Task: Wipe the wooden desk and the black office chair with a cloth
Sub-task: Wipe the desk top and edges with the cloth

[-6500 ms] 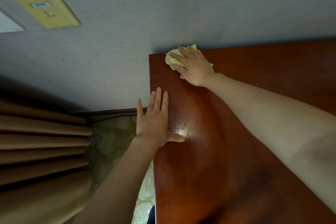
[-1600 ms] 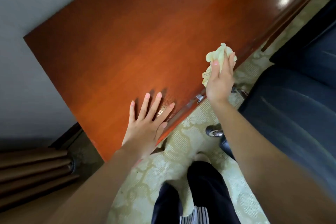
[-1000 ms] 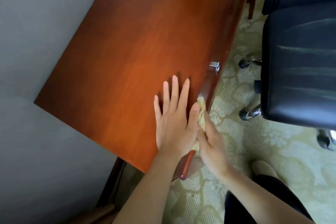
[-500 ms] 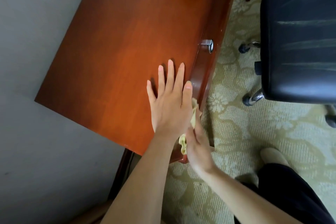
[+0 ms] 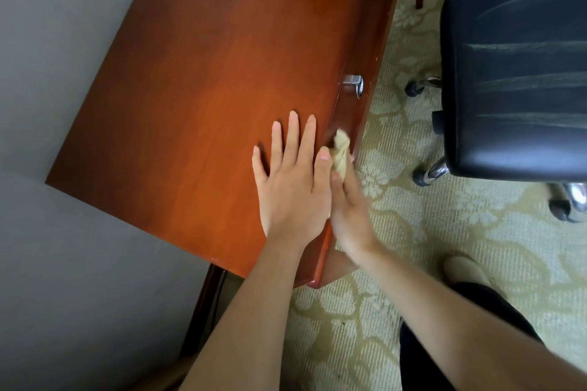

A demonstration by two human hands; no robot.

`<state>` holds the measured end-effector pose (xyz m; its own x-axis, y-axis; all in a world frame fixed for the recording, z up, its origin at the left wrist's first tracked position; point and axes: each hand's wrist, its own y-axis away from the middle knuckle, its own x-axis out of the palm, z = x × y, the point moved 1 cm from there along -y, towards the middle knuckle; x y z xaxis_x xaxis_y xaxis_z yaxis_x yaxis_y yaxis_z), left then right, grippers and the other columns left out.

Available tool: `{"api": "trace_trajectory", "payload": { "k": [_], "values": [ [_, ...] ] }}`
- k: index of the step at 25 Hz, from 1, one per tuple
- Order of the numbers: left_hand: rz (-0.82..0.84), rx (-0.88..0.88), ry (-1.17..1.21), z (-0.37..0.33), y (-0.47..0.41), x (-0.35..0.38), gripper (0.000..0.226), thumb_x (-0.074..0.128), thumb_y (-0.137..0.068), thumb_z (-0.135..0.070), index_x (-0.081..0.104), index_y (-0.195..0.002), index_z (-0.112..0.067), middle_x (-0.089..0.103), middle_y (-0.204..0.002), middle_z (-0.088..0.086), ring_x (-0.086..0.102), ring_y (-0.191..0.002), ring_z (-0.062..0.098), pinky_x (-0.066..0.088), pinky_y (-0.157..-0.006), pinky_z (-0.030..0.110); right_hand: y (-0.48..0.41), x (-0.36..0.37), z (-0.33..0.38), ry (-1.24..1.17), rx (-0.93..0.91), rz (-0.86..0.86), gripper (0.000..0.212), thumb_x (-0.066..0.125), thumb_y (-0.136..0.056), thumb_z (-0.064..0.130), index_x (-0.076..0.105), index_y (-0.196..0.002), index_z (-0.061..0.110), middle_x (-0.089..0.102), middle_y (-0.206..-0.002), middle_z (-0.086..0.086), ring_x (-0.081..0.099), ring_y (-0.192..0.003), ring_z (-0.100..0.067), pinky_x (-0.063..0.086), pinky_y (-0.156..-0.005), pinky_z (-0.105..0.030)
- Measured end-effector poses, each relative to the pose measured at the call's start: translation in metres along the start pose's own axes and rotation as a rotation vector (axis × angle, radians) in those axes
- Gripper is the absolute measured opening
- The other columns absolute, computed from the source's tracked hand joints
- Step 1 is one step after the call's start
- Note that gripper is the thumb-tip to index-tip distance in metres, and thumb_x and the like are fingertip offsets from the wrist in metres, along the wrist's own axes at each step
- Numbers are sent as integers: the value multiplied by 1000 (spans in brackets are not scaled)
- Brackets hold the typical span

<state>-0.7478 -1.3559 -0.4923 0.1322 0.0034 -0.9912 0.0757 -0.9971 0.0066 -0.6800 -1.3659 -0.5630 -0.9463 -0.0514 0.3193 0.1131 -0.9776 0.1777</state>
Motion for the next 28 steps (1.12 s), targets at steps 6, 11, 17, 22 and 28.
{"api": "trace_trajectory", "payload": {
  "k": [6, 11, 17, 22, 28],
  "values": [
    [-4, -10, 39, 0, -2, 0, 60, -2, -91, -50, 6, -150, -38, -2, -158, -17, -12, -144, 3, -10, -117, 38, 117, 13, -56, 42, 87, 173, 57, 35, -99, 23, 14, -147, 45, 13, -156, 18, 9, -145, -5, 15, -119, -36],
    [-21, -14, 71, 0, 0, 1, 60, -1, -92, -48, 11, -150, -38, 2, -158, -18, -10, -144, 2, -10, -117, 36, 107, 14, -53, -49, 181, 143, 57, 34, -97, 31, 15, -150, 26, 20, -156, 8, 14, -144, -8, 15, -119, -44],
    [-21, -25, 84, -1, 0, -1, 60, 0, -91, -46, 13, -149, -38, 2, -158, -19, -10, -144, 1, -10, -117, 36, 5, 2, -1, -15, 52, 2, 51, 29, -102, 28, 18, -150, 16, 28, -154, -3, 23, -143, -18, 21, -116, -47],
    [-33, -11, 63, -2, -2, -2, 59, 1, -92, -45, 14, -150, -36, 5, -158, -17, -7, -145, 3, -8, -117, 38, -56, -13, 44, 32, 136, -22, 48, 27, -102, 39, 25, -148, 29, 37, -149, 8, 34, -136, -7, 26, -115, -38],
    [-50, -15, 86, -1, -4, -4, 59, 5, -92, -41, 21, -149, -35, 12, -158, -15, 0, -145, 5, -3, -118, 40, -46, -15, 44, 31, 148, -13, 46, 32, -100, 42, 33, -144, 31, 45, -141, 8, 41, -131, -9, 31, -112, -41]
  ]
}}
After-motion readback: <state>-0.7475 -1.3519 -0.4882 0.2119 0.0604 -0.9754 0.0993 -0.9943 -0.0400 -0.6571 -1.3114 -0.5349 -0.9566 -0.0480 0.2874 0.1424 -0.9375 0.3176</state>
